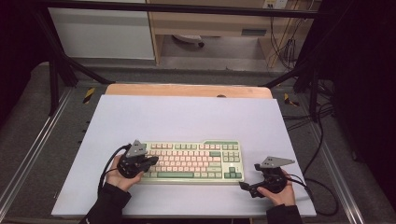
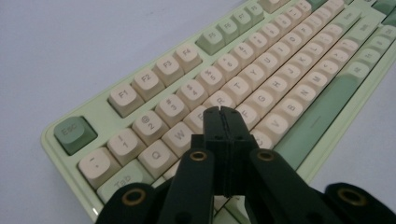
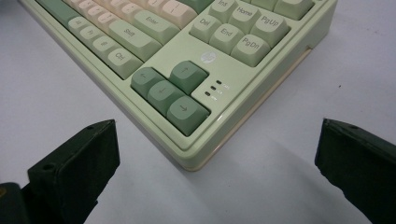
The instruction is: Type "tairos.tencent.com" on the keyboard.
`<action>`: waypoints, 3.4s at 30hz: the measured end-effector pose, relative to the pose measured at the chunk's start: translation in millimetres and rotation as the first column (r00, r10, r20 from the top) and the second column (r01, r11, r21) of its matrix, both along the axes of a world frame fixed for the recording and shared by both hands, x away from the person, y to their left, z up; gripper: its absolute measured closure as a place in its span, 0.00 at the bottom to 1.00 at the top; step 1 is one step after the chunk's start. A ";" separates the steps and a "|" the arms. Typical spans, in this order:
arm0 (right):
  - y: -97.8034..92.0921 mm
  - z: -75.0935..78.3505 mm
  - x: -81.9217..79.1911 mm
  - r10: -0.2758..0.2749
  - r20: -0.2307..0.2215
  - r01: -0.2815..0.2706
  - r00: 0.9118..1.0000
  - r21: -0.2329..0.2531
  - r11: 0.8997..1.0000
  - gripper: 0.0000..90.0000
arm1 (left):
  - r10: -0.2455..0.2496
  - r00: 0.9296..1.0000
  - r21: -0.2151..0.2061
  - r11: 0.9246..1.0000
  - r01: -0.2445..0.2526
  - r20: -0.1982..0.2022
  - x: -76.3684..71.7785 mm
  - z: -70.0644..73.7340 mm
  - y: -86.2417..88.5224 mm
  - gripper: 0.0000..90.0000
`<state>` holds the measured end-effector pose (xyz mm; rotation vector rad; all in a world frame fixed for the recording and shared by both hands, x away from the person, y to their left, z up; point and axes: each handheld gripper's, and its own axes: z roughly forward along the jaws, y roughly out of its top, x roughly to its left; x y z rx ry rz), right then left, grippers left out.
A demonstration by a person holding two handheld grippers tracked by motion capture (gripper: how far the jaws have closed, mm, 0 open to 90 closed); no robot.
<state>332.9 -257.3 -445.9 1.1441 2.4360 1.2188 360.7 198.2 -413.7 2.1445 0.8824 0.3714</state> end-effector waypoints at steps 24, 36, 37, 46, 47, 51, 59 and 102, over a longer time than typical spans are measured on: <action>0.3 -0.2 -0.1 0.000 -0.003 0.000 1.000 -0.002 1.000 0.01 | 0.020 1.000 0.002 1.000 -0.020 -0.015 1.4 -11.4 10.9 1.00; -0.3 1.0 -0.3 -0.002 0.004 0.002 1.000 0.005 1.000 0.01 | 0.022 1.000 -0.001 1.000 -0.022 -0.010 -0.9 -10.5 12.2 1.00; -0.3 1.0 -0.3 -0.002 0.004 0.002 1.000 0.005 1.000 0.01 | 0.021 1.000 -0.002 1.000 -0.021 -0.006 -1.5 -9.2 12.4 1.00; 3.1 5.9 -1.8 -0.004 0.010 0.004 1.000 0.022 1.000 0.00 | 0.022 1.000 -0.019 1.000 -0.022 -0.002 -5.2 -7.0 17.3 1.00; 4.9 8.3 -1.8 -0.001 0.016 0.001 1.000 0.018 1.000 0.00 | 0.024 1.000 -0.019 1.000 -0.024 -0.001 -5.6 -6.9 18.0 1.00; 11.0 12.0 -2.4 0.004 0.020 -0.004 1.000 0.014 1.000 0.00 | 0.028 1.000 -0.023 0.999 -0.028 0.000 -6.8 -6.6 20.9 1.00; 25.6 18.9 -2.1 0.041 0.034 -0.042 0.999 0.022 0.999 0.07 | 0.029 1.000 -0.029 0.999 -0.029 -0.001 -9.0 -6.5 24.5 1.00; 119.5 36.9 27.1 0.138 0.042 -0.140 0.990 0.034 0.990 0.87 | 0.024 1.000 -0.039 0.999 -0.024 -0.002 -9.2 -6.5 26.2 1.00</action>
